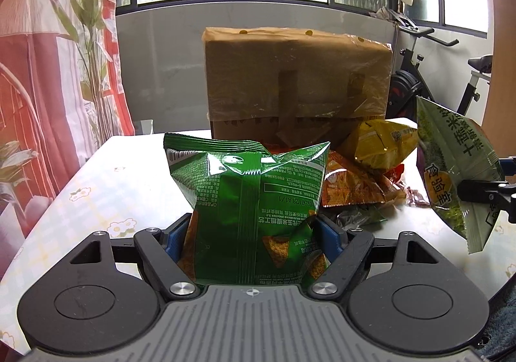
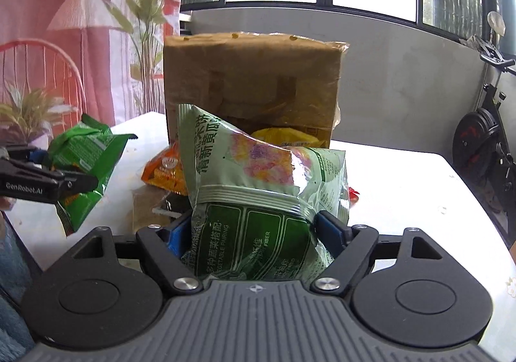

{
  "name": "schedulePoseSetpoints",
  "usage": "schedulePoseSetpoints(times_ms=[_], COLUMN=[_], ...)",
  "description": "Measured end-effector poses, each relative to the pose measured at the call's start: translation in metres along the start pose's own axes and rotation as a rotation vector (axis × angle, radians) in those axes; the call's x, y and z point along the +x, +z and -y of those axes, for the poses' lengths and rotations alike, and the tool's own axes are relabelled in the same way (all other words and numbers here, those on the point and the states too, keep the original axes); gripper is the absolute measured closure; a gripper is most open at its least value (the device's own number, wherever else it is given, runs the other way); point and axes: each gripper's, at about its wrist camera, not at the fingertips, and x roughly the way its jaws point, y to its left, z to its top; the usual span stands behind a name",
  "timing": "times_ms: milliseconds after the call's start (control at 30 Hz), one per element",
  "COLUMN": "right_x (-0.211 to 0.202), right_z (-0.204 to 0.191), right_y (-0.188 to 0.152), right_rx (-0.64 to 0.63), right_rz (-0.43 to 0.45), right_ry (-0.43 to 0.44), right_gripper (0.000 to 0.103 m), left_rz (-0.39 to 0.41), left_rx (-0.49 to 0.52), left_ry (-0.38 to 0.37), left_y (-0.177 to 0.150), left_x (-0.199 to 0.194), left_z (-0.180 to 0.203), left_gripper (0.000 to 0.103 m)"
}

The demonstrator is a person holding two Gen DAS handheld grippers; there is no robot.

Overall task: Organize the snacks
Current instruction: 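Lift both held green bags and carry them over the lined box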

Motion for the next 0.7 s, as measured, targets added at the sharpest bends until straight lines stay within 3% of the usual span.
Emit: schedulePoseSetpoints(times_ms=[433, 700], right_x=[-0.037, -0.033], right_z=[0.041, 0.062], right_y=[0.049, 0.090], right_rx=[0.141, 0.168], right_rz=[0.153, 0.232], right_ry=[-0.001, 0.026], right_gripper=[0.022, 0.022], left_rz=[0.095, 0.148], left_rx=[-0.038, -0.016], left_ry=[0.034, 0.043], left_y=[0.060, 0.096], left_x=[-0.019, -0.015], left_z=[-0.017, -0.019], left_gripper=[0.022, 0.022])
